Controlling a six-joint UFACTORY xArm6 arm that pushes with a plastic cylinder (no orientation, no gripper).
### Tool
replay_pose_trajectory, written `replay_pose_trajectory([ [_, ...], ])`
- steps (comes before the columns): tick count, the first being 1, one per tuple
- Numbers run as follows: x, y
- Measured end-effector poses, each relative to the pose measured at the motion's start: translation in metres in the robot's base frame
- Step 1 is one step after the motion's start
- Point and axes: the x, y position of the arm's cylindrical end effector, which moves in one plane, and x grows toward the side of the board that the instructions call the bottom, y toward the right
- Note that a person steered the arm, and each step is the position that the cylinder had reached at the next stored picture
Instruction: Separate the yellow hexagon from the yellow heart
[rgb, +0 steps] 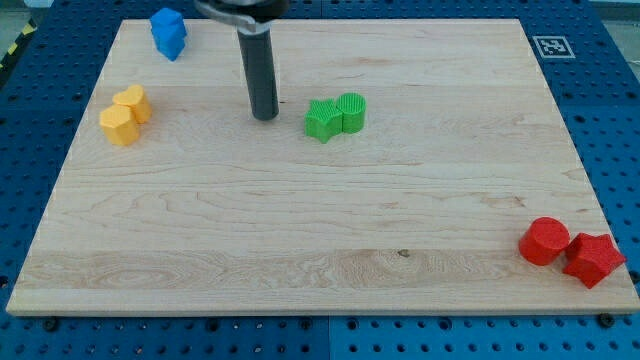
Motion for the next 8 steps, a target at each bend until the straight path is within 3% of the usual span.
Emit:
replay_pose_trajectory([
  [2,-0.057,-0.046],
  [4,-0.074,-0.139],
  [5,-0.06,-0.174],
  [7,0.029,-0.195],
  [8,0.058,-0.134],
])
